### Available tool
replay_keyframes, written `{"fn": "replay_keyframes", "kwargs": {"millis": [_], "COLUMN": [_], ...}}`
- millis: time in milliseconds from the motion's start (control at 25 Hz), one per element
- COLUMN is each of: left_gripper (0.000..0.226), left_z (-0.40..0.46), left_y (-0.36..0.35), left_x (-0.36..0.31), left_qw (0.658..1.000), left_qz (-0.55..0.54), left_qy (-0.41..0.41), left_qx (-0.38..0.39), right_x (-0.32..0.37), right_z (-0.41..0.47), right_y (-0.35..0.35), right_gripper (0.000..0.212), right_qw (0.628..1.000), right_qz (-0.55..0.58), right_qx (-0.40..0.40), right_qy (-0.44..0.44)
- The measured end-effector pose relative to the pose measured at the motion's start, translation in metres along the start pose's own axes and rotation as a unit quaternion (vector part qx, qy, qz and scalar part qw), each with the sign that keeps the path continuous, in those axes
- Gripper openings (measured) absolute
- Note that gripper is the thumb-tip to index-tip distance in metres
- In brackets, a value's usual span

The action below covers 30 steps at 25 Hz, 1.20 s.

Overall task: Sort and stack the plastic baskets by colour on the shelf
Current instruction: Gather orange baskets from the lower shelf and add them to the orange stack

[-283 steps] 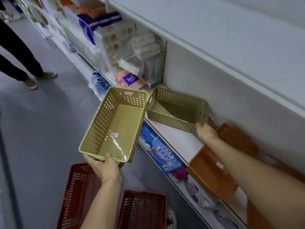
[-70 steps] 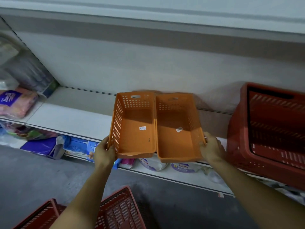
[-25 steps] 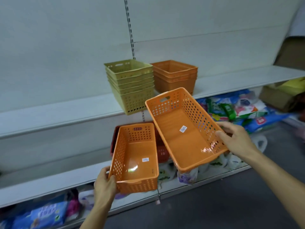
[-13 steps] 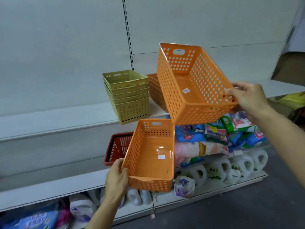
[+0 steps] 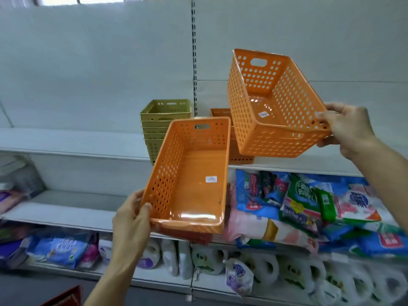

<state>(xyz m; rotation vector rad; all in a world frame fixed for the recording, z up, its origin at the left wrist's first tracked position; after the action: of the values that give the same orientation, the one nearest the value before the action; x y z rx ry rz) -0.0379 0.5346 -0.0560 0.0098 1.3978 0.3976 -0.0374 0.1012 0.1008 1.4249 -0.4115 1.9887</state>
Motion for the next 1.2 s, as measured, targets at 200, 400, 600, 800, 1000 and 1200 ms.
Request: {"fn": "replay_keyframes", "kwargs": {"millis": [200,400,600,800,1000,1200], "left_gripper": [0.031,0.039,0.047,0.047,0.046,0.045], "left_z": [0.013,0.103,0.198,0.257,0.281,0.279], "left_y": [-0.004,-0.011,-0.021,-0.034,-0.047,-0.074], "left_x": [-0.085,-0.164,-0.199,-0.197,-0.186,-0.188], "left_qw": [0.997,0.992,0.988,0.984,0.986,0.989], "left_qz": [-0.034,-0.014,-0.026,-0.04,-0.056,-0.062], "left_qy": [-0.033,-0.075,-0.075,-0.069,-0.066,-0.068], "left_qx": [-0.055,-0.096,-0.136,-0.158,-0.141,-0.112], "right_x": [0.005,0.009,0.001,-0.025,-0.046,-0.032], "right_z": [0.044,0.087,0.136,0.162,0.175,0.174], "right_y": [0.008,-0.016,-0.065,-0.124,-0.145,-0.151], "right_gripper": [0.024,0.018,0.024,0.023,0.021,0.05], "right_qw": [0.999,0.998,0.998,1.0,0.994,0.963], "right_qz": [0.024,0.053,0.053,0.006,-0.088,-0.251], "right_qx": [0.021,0.017,-0.005,0.008,0.044,0.096], "right_qy": [0.0,-0.011,-0.014,-0.022,-0.045,0.029]}}
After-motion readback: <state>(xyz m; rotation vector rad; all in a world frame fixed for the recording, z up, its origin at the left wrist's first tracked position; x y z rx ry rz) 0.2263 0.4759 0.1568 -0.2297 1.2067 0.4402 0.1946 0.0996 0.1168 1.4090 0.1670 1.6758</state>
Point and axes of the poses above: each hand's wrist, its own z-axis towards the middle knuckle, its own y-axis out of the back of the hand, x = y × z, the point moved 5 cm from there along z, towards the middle knuckle, and after that the axes turned 5 degrees about z, right-handed, at the moved point
